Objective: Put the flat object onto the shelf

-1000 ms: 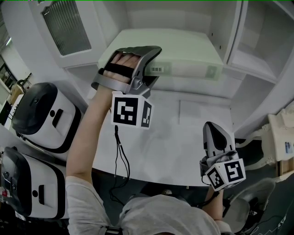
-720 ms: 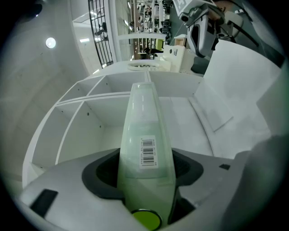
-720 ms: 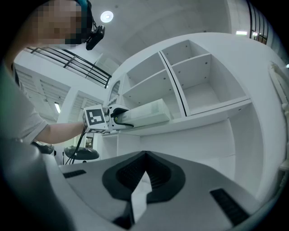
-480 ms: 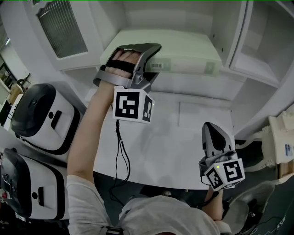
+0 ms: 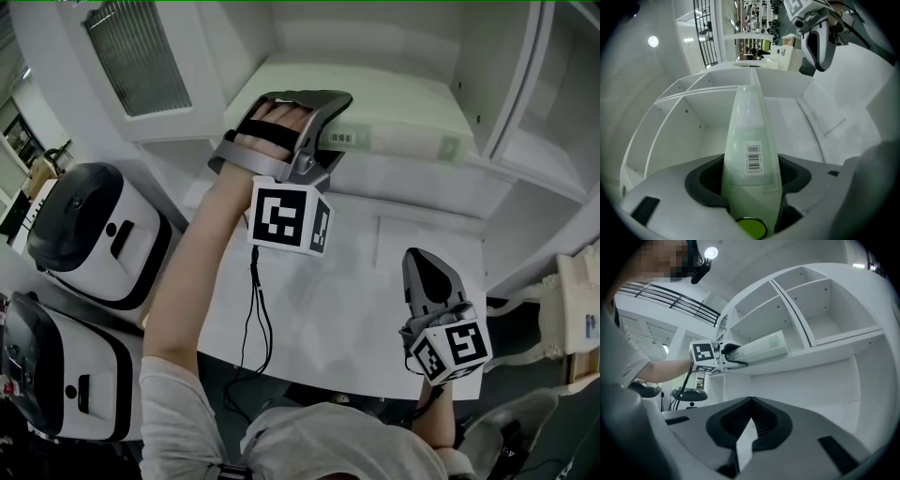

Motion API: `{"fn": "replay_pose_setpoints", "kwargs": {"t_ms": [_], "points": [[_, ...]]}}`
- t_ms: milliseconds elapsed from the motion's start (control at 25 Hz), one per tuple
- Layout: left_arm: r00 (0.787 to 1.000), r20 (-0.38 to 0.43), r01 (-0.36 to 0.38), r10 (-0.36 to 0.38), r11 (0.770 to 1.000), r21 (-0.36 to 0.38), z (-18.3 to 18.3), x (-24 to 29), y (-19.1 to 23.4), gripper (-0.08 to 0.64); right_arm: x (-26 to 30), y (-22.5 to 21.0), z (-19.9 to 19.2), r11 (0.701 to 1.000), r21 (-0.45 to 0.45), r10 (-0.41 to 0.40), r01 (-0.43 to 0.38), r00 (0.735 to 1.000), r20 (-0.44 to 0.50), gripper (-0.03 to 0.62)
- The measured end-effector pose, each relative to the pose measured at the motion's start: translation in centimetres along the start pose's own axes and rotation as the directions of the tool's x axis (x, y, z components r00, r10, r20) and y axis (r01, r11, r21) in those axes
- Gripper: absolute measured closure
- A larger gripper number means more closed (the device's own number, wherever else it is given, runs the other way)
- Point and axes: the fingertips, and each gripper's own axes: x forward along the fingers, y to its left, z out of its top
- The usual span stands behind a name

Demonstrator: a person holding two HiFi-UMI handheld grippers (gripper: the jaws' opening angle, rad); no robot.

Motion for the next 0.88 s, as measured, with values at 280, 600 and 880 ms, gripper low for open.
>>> {"fn": "replay_pose_setpoints", "kwargs": {"t_ms": [280, 600, 880], "points": [[1.0, -0.002, 0.011, -0.011, 1.0, -0.008, -0.1, 0.1, 0.0, 0.267, 3.0, 1.2, -0.9, 0.996, 0.023, 0.087, -0.086, 0.996, -0.014, 0.587], [0.995, -0.076, 0.068, -0.071, 0.997, -0.048, -0.1, 0.2, -0.4, 0.22, 4.9, 1.8, -1.2, 0.986, 0.046, 0.159, -0.159, 0.987, -0.011, 0.586], [0.996, -0.088, 0.028, -0.033, 0.997, -0.068, -0.1, -1.9, 0.5, 0.203, 5.7, 2.3, -1.7, 0.98, 0.06, 0.192, -0.191, 0.981, -0.012, 0.586]]}}
